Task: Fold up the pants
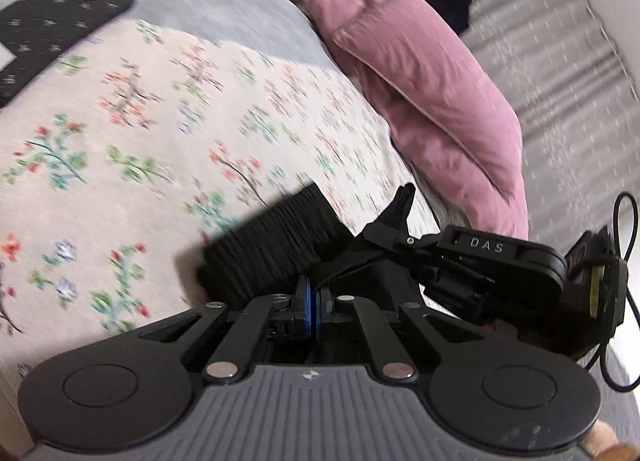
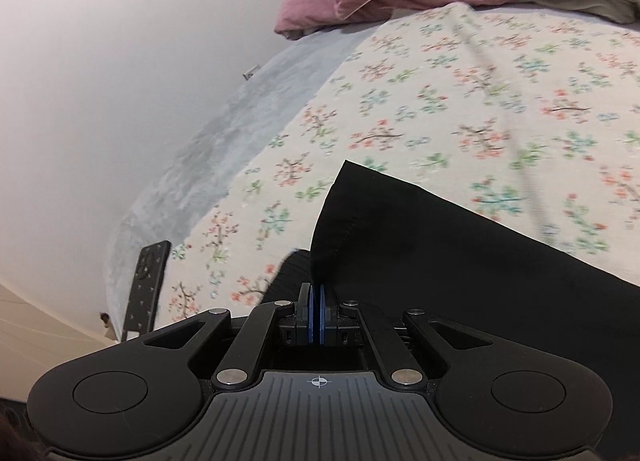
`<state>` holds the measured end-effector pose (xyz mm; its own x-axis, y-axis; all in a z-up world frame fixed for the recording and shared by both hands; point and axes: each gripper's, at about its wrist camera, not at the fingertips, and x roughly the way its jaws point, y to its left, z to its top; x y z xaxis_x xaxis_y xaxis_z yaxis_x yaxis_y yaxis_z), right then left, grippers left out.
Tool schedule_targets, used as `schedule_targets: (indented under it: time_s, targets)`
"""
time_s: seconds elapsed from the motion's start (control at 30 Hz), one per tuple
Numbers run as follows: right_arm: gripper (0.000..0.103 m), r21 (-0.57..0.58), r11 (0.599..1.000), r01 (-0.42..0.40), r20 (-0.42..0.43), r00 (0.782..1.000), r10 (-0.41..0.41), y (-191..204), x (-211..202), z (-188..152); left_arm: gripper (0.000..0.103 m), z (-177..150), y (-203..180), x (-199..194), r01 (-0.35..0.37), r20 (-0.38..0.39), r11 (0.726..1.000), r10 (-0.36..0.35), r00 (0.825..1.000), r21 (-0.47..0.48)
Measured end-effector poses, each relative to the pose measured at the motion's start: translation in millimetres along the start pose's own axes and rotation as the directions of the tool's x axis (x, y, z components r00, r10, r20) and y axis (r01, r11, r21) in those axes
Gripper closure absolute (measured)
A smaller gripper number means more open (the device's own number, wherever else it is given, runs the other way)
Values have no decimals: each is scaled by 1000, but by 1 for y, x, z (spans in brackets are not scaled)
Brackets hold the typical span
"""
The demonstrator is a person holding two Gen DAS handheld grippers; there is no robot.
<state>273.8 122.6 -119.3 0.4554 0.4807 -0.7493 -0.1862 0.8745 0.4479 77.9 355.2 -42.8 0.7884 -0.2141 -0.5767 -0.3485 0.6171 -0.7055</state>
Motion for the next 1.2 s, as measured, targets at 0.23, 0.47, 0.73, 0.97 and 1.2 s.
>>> schedule_targets:
  time_s: [0.23,0.47,0.73,0.97,1.2]
  targets:
    - [91,19,999,-38,-5,999,38,11,23,5,76,6,10,-6,-17,61,999,20,998,-41]
    - [43,36,998,-59,26,998,58,7,3,1,44,3,-7,-11,-85,126,995,76,989,61]
    - [41,-7,1000,-3,75,997,3,-16,-68,-11,20,-8,-35,-13,-105,83,979,92,992,174]
    - [35,57,993,108,107,988,-114,-72,-147,-51,2,-43,-74,-11,-118,47,928,108,993,354]
    - [33,113,963,244,113,960,-256,-118,-208,-104,0,-92,-109,2,-57,-39,863,88,995,502]
